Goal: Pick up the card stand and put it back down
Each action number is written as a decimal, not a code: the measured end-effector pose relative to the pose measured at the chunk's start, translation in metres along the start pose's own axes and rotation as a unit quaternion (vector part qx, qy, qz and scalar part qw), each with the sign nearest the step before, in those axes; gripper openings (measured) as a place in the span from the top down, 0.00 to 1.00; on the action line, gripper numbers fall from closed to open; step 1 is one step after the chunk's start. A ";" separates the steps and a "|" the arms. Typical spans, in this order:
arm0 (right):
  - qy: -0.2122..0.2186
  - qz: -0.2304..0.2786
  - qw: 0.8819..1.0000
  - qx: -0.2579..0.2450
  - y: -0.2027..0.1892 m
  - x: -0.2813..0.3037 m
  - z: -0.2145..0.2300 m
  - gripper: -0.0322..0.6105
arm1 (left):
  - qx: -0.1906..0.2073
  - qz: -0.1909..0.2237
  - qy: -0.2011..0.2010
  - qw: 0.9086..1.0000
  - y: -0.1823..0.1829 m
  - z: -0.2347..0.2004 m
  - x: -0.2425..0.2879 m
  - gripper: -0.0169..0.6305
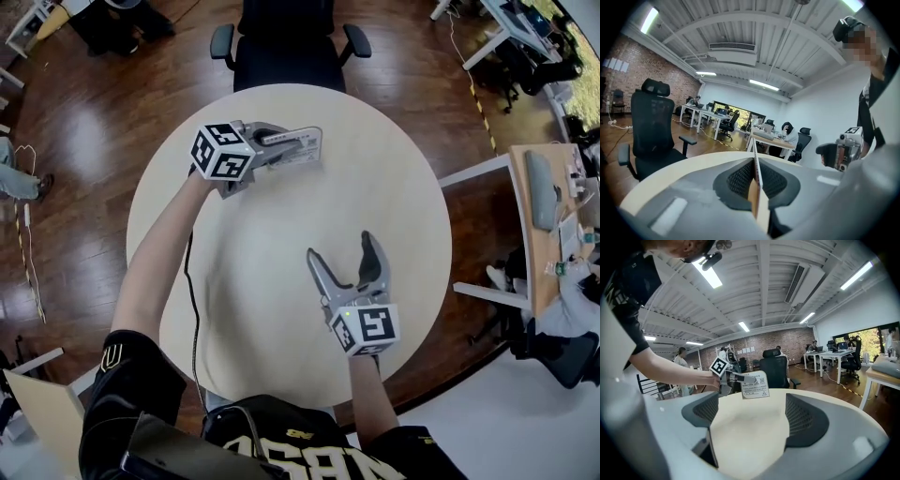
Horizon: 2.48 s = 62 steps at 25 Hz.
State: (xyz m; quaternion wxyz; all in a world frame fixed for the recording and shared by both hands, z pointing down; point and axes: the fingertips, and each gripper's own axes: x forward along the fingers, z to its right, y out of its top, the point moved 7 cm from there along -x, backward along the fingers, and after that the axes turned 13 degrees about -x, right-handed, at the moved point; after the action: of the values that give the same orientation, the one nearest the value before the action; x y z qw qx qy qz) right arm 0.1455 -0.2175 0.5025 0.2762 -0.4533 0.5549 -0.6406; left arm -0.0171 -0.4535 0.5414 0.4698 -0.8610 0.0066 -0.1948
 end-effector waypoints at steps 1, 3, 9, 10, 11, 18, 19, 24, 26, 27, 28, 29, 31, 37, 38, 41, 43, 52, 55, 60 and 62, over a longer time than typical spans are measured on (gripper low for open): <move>0.001 0.008 1.000 0.000 0.007 -0.002 -0.004 0.25 | 0.007 -0.004 0.000 1.000 0.007 0.009 -0.009 0.95; 0.002 0.026 1.000 -0.002 0.021 -0.004 -0.012 0.25 | 0.022 -0.012 0.004 1.000 0.021 0.027 -0.026 0.95; 0.007 0.066 0.998 -0.013 0.060 -0.028 -0.029 0.25 | 0.036 -0.002 0.006 0.999 0.067 0.086 -0.073 0.95; 0.006 0.073 0.997 -0.014 0.066 -0.034 -0.032 0.25 | 0.036 -0.003 0.006 0.999 0.072 0.098 -0.080 0.95; 0.005 0.079 0.997 -0.014 0.071 -0.041 -0.034 0.25 | 0.036 -0.003 0.004 0.999 0.077 0.110 -0.087 0.95; 0.001 0.134 0.991 -0.025 0.118 -0.082 -0.042 0.25 | 0.052 0.009 -0.012 0.999 0.111 0.204 -0.122 0.95; 0.003 0.144 0.989 -0.030 0.127 -0.087 -0.044 0.25 | 0.055 0.010 -0.013 0.998 0.114 0.216 -0.126 0.95; 0.010 0.190 0.981 -0.040 0.162 -0.114 -0.058 0.25 | 0.068 0.003 -0.010 0.998 0.116 0.271 -0.143 0.95; 0.011 0.206 0.978 -0.036 0.169 -0.127 -0.065 0.25 | 0.065 -0.002 -0.006 0.998 0.107 0.285 -0.149 0.95; 0.013 0.213 0.976 -0.036 0.173 -0.131 -0.068 0.25 | 0.063 -0.002 -0.004 0.998 0.104 0.292 -0.153 0.95; 0.016 0.218 0.975 -0.037 0.177 -0.135 -0.072 0.25 | 0.061 -0.001 -0.003 0.998 0.101 0.300 -0.156 0.95; 0.019 0.222 0.974 -0.038 0.181 -0.140 -0.075 0.25 | 0.060 0.001 -0.003 0.998 0.098 0.308 -0.159 0.95; 0.024 0.229 0.972 -0.041 0.186 -0.150 -0.080 0.25 | 0.054 0.009 -0.007 0.998 0.092 0.323 -0.163 0.95; 0.020 0.242 0.969 -0.052 0.201 -0.173 -0.093 0.25 | 0.040 0.023 -0.032 0.998 0.079 0.354 -0.176 0.95; 0.019 0.242 0.969 -0.054 0.203 -0.175 -0.093 0.25 | 0.039 0.022 -0.033 0.998 0.079 0.355 -0.177 0.95; 0.012 0.239 0.969 -0.057 0.205 -0.182 -0.093 0.25 | 0.035 0.019 -0.038 0.998 0.076 0.355 -0.176 0.95; 0.007 0.237 0.970 -0.059 0.204 -0.185 -0.095 0.25 | 0.033 0.019 -0.045 0.998 0.075 0.356 -0.175 0.95; -0.004 0.230 0.971 -0.063 0.198 -0.197 -0.100 0.25 | 0.035 0.005 -0.055 0.998 0.068 0.358 -0.170 0.95; -0.004 0.229 0.971 -0.062 0.194 -0.199 -0.098 0.25 | 0.033 0.008 -0.050 0.998 0.069 0.355 -0.172 0.95; 0.001 0.226 0.972 -0.060 0.188 -0.197 -0.090 0.25 | 0.028 0.002 -0.030 0.999 0.071 0.343 -0.177 0.95; 0.004 0.225 0.972 -0.060 0.189 -0.195 -0.098 0.25 | 0.030 0.000 -0.020 0.999 0.071 0.340 -0.192 0.95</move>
State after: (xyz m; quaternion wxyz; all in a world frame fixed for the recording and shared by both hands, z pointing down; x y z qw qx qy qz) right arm 0.1158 -0.0489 0.2704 0.3834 -0.3302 0.6813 -0.5289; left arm -0.0659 -0.1813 0.2563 0.4955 -0.8501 -0.0088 -0.1781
